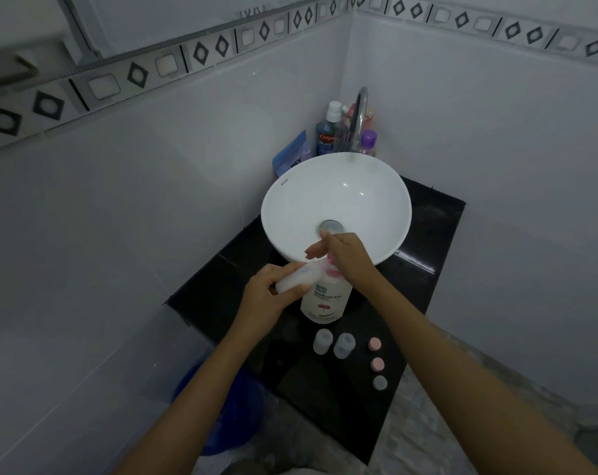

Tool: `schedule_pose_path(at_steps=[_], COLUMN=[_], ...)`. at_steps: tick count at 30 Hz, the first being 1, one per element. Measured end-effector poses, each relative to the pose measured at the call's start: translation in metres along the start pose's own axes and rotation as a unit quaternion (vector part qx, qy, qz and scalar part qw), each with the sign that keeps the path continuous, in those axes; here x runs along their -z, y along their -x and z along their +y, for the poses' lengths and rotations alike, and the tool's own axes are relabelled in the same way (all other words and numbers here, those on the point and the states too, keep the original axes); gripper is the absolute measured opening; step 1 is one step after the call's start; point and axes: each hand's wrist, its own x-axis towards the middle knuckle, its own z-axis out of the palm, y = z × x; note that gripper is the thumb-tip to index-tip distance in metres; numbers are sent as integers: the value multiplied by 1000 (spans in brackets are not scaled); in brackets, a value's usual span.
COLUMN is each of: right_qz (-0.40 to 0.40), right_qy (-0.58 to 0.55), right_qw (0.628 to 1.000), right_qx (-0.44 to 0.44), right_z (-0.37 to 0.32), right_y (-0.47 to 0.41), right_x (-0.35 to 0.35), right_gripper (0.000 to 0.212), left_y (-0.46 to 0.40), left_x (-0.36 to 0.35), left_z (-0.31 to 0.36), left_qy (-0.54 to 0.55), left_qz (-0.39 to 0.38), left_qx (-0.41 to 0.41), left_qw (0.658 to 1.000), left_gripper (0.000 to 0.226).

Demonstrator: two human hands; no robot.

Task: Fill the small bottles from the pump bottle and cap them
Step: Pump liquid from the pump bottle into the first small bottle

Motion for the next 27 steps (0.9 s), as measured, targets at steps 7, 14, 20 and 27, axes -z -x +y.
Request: schedule_pose_path(at_steps=[7, 14, 20, 27], right_qz=[13, 8, -25, 7], right_qy=[-6, -12, 33, 47], right_qw=[999, 1000, 999, 999], right_qx=[33, -25, -2, -6], right_z=[-6, 5, -15, -9], right_y=[0, 4, 2, -2], right_x=[2, -5, 7, 2], right_gripper=[47, 45, 49, 49], left_y=[-3, -3, -6, -9], left_x=[3, 2, 4, 4], left_z=[5, -3, 4, 0], left_qy=[9, -1, 20, 17], left_qz=[-10, -10, -13, -13], left_qx=[-21, -3, -25, -21], left_qw=[1000, 1000, 999, 1000], left_gripper=[37, 36, 37, 37])
